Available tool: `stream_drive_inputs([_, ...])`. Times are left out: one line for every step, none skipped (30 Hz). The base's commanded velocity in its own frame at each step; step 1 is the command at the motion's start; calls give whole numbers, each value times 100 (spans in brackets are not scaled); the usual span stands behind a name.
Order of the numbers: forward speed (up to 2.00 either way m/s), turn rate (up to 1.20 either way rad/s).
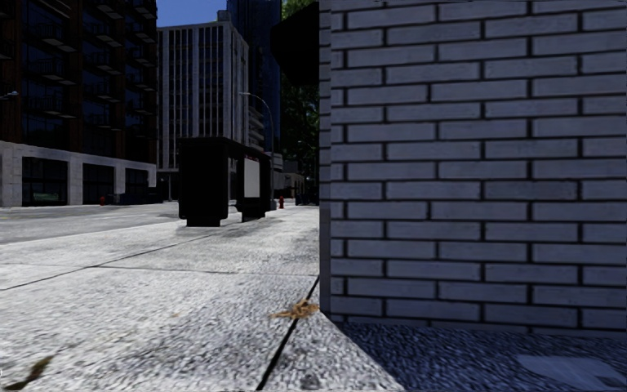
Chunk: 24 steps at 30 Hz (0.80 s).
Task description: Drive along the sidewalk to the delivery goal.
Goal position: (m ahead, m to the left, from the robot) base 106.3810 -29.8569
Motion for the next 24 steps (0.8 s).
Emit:
stream_drive_inputs([151,69])
stream_drive_inputs([151,69])
stream_drive_inputs([151,69])
stream_drive_inputs([151,69])
stream_drive_inputs([151,69])
stream_drive_inputs([151,70])
stream_drive_inputs([151,73])
stream_drive_inputs([151,74])
stream_drive_inputs([151,74])
stream_drive_inputs([151,75])
stream_drive_inputs([151,75])
stream_drive_inputs([151,75])
stream_drive_inputs([151,75])
stream_drive_inputs([151,75])
stream_drive_inputs([151,75])
stream_drive_inputs([151,75])
stream_drive_inputs([151,72])
stream_drive_inputs([151,66])
stream_drive_inputs([151,66])
stream_drive_inputs([151,66])
stream_drive_inputs([151,65])
stream_drive_inputs([151,65])
stream_drive_inputs([151,65])
stream_drive_inputs([151,65])
